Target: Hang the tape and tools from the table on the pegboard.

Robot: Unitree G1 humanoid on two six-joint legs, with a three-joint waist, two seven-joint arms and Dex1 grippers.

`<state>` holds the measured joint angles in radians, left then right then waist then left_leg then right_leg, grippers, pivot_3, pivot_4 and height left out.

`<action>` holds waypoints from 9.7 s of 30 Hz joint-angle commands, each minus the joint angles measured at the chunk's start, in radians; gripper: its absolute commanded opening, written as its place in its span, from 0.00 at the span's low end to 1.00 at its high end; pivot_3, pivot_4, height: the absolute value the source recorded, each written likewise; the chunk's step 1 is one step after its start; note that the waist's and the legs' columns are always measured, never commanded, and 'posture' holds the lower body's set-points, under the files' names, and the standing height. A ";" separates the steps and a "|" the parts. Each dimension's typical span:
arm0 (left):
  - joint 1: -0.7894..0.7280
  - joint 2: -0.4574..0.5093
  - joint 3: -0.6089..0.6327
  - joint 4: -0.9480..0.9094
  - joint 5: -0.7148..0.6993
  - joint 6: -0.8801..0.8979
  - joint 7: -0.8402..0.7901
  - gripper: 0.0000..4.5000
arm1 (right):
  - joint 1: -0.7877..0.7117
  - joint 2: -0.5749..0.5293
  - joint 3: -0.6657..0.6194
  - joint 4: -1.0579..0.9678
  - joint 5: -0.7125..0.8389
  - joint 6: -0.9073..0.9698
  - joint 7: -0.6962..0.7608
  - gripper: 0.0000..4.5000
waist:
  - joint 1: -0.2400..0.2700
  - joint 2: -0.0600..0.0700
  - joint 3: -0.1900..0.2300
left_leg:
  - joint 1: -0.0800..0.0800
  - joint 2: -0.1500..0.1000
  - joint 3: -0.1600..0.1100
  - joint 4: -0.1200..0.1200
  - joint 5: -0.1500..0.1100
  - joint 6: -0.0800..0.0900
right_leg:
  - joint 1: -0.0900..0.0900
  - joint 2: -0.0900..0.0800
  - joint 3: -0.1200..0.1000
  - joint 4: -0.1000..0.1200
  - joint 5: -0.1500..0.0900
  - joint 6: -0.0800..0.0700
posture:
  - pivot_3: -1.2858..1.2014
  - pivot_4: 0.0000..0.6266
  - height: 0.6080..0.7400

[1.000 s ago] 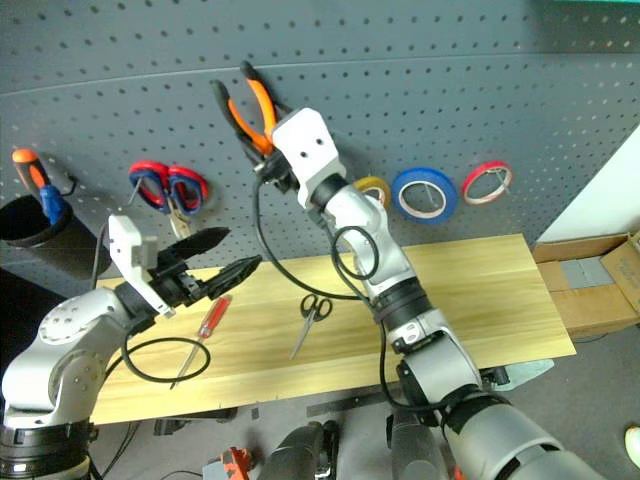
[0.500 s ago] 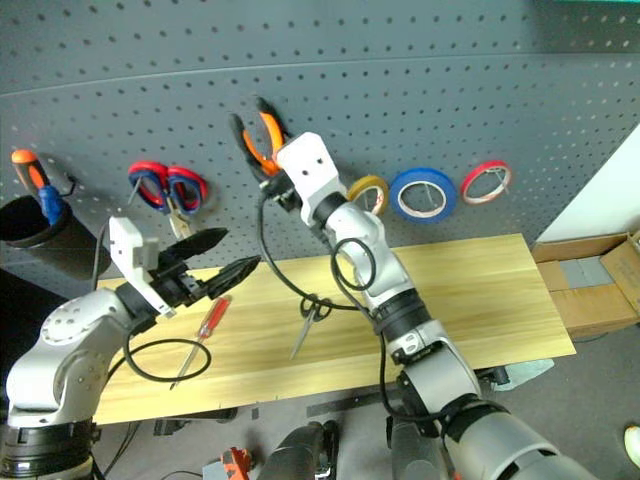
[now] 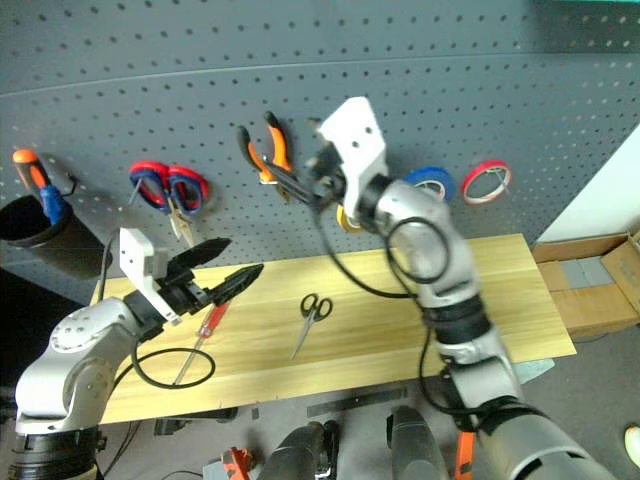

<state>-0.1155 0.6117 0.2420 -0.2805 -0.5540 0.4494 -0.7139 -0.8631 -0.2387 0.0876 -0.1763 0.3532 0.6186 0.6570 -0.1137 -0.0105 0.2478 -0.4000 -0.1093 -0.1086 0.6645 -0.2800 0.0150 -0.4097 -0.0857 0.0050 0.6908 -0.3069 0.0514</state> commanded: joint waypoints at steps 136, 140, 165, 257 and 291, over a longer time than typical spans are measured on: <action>0.041 -0.209 0.088 -0.257 0.317 -0.071 0.450 0.02 | 0.227 -0.492 0.074 -0.236 0.134 -0.084 0.480 1.00 | 0.087 -0.024 -0.055 | -0.001 0.001 -0.003 0.013 -0.002 0.002 | 0.006 -0.002 -0.014 -0.008 0.006 0.002 | 0.49 0.20 1.00; 0.051 -0.210 0.090 -0.252 0.313 -0.079 0.451 0.02 | 0.237 -0.499 0.071 -0.241 0.135 -0.082 0.481 1.00 | 0.085 -0.024 -0.055 | -0.001 0.001 -0.002 0.013 -0.002 0.002 | 0.006 -0.002 -0.014 -0.008 0.006 0.001 | 0.49 0.20 1.00; 0.043 -0.183 0.044 -0.167 0.332 -0.032 0.442 0.02 | 0.195 -0.405 0.050 -0.243 0.148 -0.098 0.409 1.00 | 0.084 -0.024 -0.055 | -0.001 0.001 -0.002 0.014 -0.002 0.002 | 0.006 -0.002 -0.013 -0.007 0.007 0.001 | 0.48 0.22 1.00; 0.024 -0.053 -0.075 0.106 0.404 0.365 0.354 0.98 | 0.299 -0.378 0.134 -0.327 0.157 0.188 0.174 1.00 | 0.082 -0.023 -0.055 | 0.000 0.001 -0.002 0.015 -0.002 0.003 | 0.005 -0.002 -0.013 -0.002 0.007 0.001 | 0.47 0.33 1.00; -0.464 -0.063 -0.246 1.066 0.511 0.155 0.219 0.18 | 0.192 -0.241 0.343 -0.335 0.022 0.286 0.047 1.00 | 0.027 -0.018 -0.043 | -0.002 0.001 -0.002 0.013 -0.002 0.003 | 0.004 -0.003 -0.012 -0.003 0.007 0.001 | 0.44 0.39 1.00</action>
<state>-0.5943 0.5433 -0.0133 0.7750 -0.0534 0.6143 -0.5099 -0.6493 -0.4859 0.4351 -0.4820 0.3759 0.9264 0.6982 -0.0864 -0.0287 0.2045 -0.4015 -0.1087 -0.1108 0.6775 -0.2823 0.0181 -0.4054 -0.0884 -0.0070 0.6881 -0.3000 0.0524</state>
